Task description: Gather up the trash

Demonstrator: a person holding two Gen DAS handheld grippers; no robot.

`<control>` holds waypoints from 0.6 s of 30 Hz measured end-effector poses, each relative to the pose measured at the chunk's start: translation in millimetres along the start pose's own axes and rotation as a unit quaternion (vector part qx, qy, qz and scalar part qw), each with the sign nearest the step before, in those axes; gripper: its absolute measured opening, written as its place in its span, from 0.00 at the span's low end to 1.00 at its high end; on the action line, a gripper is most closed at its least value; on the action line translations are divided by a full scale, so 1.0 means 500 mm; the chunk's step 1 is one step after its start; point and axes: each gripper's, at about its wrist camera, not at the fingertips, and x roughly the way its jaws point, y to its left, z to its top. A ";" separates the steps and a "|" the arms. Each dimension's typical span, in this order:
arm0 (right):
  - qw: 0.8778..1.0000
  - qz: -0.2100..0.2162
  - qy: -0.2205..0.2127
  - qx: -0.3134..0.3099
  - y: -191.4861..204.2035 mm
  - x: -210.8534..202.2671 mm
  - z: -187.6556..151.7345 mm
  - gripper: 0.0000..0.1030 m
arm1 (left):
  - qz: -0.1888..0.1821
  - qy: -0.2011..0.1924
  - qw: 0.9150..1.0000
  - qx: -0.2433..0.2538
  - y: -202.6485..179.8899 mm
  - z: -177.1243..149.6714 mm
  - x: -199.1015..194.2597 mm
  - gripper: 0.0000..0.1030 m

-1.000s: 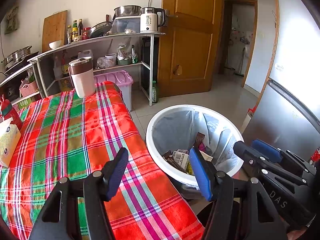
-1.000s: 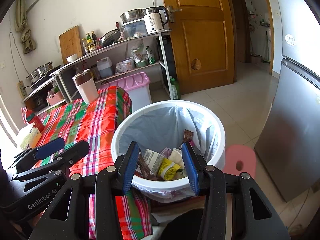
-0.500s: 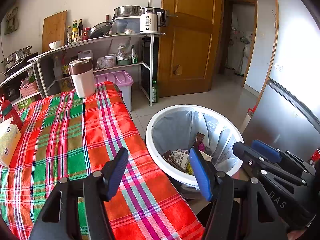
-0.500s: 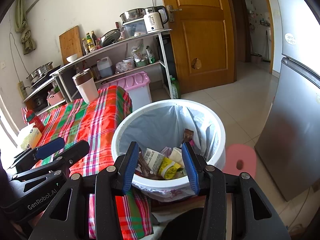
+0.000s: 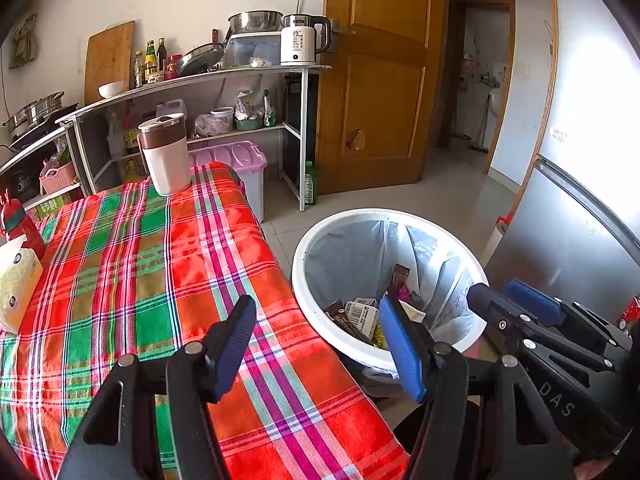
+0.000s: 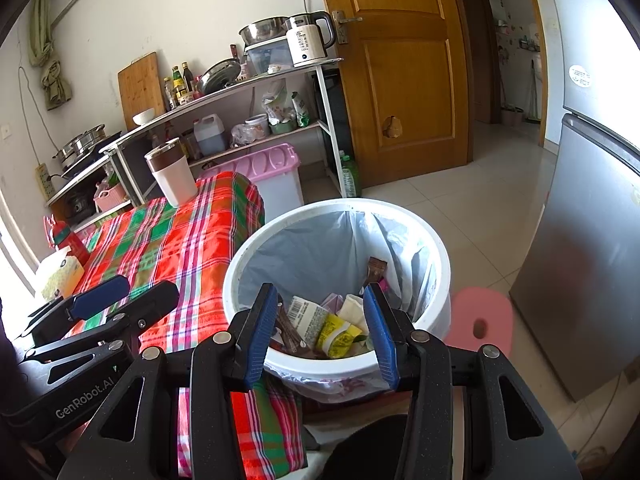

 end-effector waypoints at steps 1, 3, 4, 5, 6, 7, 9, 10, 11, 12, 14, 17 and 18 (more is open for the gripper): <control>1.000 0.001 0.000 0.001 0.000 -0.001 0.000 0.45 | 0.000 0.000 1.000 0.000 0.000 0.000 0.000 0.64; 1.000 0.000 0.001 0.000 0.001 -0.001 -0.001 0.45 | 0.000 0.000 1.000 -0.001 0.001 -0.001 0.000 0.64; 1.000 0.000 0.001 0.000 0.001 -0.002 -0.002 0.45 | 0.000 0.001 1.000 -0.001 0.001 -0.001 0.000 0.65; 1.000 0.000 0.001 0.001 0.002 -0.005 -0.003 0.45 | -0.001 0.001 1.000 -0.002 0.001 -0.002 0.000 0.65; 1.000 0.000 0.001 0.001 0.003 -0.007 -0.004 0.45 | -0.001 0.001 1.000 -0.002 0.001 -0.003 0.000 0.65; 1.000 0.000 0.000 0.001 0.003 -0.009 -0.005 0.45 | 0.000 0.001 1.000 -0.001 0.000 -0.003 -0.001 0.65; 1.000 -0.001 0.000 0.002 0.004 -0.011 -0.005 0.45 | -0.001 0.001 1.000 -0.001 0.001 -0.002 0.000 0.65; 1.000 0.000 0.000 0.002 0.004 -0.011 -0.006 0.45 | -0.001 0.001 1.000 -0.001 0.000 -0.003 0.000 0.65; 1.000 0.000 0.001 0.003 0.004 -0.012 -0.006 0.45 | -0.001 0.002 1.000 0.000 -0.001 -0.004 0.001 0.65; 1.000 0.000 0.001 0.003 0.004 -0.011 -0.005 0.45 | 0.000 0.002 1.000 0.001 -0.002 -0.004 0.001 0.65; 1.000 0.000 0.002 0.003 0.004 -0.011 -0.003 0.45 | 0.001 0.002 1.000 0.002 -0.003 -0.005 0.001 0.65; 1.000 -0.001 0.002 0.003 0.004 -0.011 -0.003 0.45 | 0.000 0.002 1.000 0.002 -0.003 -0.004 0.002 0.65; 1.000 -0.001 0.001 0.003 0.005 -0.012 -0.004 0.45 | 0.000 0.002 1.000 0.002 -0.003 -0.004 0.002 0.65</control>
